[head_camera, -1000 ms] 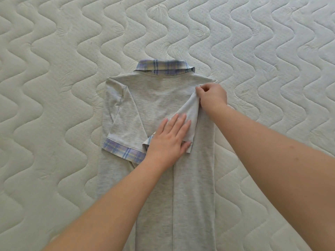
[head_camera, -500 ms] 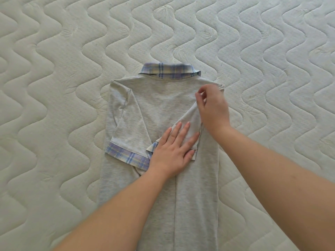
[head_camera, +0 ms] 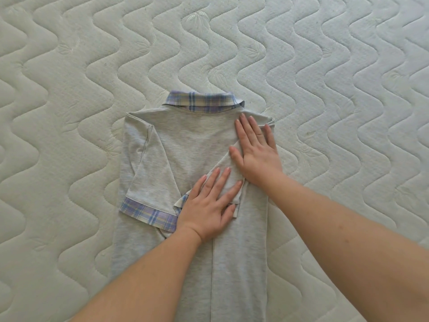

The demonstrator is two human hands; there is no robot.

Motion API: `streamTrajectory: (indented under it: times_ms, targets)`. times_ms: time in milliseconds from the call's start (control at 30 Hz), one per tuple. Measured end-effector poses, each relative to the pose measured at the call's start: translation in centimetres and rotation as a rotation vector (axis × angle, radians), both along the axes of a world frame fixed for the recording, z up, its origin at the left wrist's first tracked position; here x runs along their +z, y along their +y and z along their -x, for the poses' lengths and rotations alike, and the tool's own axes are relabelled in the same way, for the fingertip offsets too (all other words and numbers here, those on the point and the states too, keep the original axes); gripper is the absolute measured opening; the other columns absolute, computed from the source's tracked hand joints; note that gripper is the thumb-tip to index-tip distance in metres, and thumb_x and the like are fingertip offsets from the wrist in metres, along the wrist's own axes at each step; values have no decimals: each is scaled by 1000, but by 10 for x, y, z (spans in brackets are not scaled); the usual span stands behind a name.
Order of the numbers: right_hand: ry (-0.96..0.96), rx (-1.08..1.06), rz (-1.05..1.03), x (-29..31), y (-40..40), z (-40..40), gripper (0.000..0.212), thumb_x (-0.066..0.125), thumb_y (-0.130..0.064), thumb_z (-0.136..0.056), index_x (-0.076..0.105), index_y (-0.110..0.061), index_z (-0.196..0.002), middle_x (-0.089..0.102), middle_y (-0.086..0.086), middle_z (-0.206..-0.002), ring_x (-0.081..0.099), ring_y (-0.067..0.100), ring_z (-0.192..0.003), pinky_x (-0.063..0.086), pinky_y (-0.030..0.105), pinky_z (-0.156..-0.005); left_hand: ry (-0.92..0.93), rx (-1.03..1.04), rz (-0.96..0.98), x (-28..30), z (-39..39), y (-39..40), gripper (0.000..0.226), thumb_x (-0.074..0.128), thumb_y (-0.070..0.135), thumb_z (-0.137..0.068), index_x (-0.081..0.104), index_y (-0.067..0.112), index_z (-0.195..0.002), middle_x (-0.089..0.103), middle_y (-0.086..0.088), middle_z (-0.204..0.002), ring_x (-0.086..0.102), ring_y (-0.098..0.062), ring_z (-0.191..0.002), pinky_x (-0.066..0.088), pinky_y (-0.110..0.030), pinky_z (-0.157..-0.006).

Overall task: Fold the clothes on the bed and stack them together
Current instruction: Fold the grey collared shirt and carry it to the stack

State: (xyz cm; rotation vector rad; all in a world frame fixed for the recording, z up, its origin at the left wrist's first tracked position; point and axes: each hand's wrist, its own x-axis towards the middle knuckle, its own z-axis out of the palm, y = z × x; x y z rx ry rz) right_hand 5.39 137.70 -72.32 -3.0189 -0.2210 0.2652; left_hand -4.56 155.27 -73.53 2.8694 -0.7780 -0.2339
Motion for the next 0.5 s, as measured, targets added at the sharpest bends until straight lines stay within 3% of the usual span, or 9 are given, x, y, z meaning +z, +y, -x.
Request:
streamTrajectory:
  times_ms: [233, 367, 500]
  targets:
    - [20, -36, -17, 1, -19, -23, 70, 10, -58, -97, 0, -23, -157, -2, -8, -165, -7, 7, -150, -15, 33, -119, -15, -3, -3, -1, -1, 0, 60, 31, 47, -97, 19, 38, -155, 14, -3, -165, 12, -23, -152, 5, -40, -123]
    - [61, -325, -32, 1, -35, -36, 87, 12, -72, -91, -10, -18, -156, -14, -3, -164, -15, 10, -149, -16, 35, -119, -13, -1, -7, -1, -1, 0, 60, 32, 47, -97, 20, 39, -155, 13, -2, -165, 11, -22, -152, 4, -40, -123]
    - [44, -463, -107, 5, -48, -34, 91, 25, -73, -92, -5, -16, -156, -8, -1, -165, -11, 12, -150, -14, 35, -119, -8, 2, -10, -2, -1, 0, 60, 32, 47, -97, 20, 39, -155, 12, -2, -165, 10, -22, -152, 3, -40, -123]
